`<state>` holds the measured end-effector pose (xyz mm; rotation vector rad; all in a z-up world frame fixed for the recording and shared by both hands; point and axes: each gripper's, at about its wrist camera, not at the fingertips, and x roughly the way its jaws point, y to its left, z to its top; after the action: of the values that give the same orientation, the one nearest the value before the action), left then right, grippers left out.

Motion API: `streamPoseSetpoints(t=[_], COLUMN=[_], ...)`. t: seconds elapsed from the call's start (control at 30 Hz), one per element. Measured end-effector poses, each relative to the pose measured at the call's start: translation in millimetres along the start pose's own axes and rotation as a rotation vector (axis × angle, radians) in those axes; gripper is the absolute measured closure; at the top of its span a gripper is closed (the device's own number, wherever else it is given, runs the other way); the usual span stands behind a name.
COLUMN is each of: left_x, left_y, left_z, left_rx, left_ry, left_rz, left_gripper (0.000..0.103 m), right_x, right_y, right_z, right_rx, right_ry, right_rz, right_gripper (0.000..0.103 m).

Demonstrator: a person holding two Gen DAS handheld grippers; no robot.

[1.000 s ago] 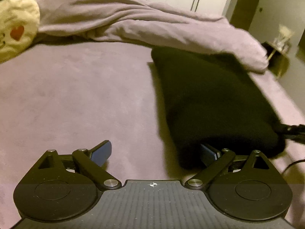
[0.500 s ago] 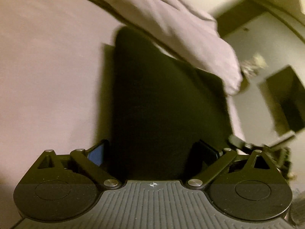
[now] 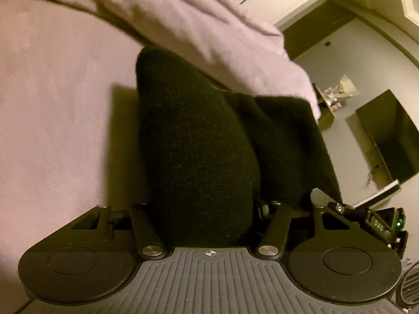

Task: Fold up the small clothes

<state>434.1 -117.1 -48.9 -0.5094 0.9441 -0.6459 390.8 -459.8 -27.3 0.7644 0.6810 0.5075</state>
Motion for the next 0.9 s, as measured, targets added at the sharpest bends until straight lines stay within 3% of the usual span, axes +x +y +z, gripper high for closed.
streamPoseSetpoints(t=[0.17,0.2,0.27,0.4,0.5,0.6,0.73,0.8,0.9], left_x=[-49,-58,-69,-82,-118,-145,-149,-151,-141], left_y=[-9,-4,9,18,8,-10,-23,-33,-28], left_z=[4,4,4,-14,-53,-99,-144,-154,-152], left_rx=[0.014,-0.007,-0.070,-0.065,-0.024,0.038,0.112,0.138,0.139], left_ry=[-0.085,-0.100,-0.115,-0.088,-0.180,-0.269,-0.255,-0.285,-0.228], left_rz=[0.031,0.047,0.121,0.375,0.350,0.373,0.470,0.507,0.552], left_gripper=[0.041,0.037,0.023,0.022,0.016,0.008,0.008,0.008,0.008], right_x=[6,7,5,-17,-45,-63,-57,-51,-33], right_y=[30,28,20,39,73,100,112,117,113], right_z=[-5,-6,-11,-33,-71,-113,-145,-155,-167], right_rx=[0.006,0.039,0.100,-0.094,-0.246,-0.426,-0.480,-0.526,-0.603], right_ry=[0.003,-0.005,-0.026,-0.101,-0.122,-0.138,-0.139,-0.124,-0.067], right_rz=[0.073,0.067,-0.013,-0.368,-0.374,-0.369,-0.443,-0.478,-0.592], right_gripper=[0.052,0.052,0.043,0.043,0.043,0.048,0.070,0.070,0.070])
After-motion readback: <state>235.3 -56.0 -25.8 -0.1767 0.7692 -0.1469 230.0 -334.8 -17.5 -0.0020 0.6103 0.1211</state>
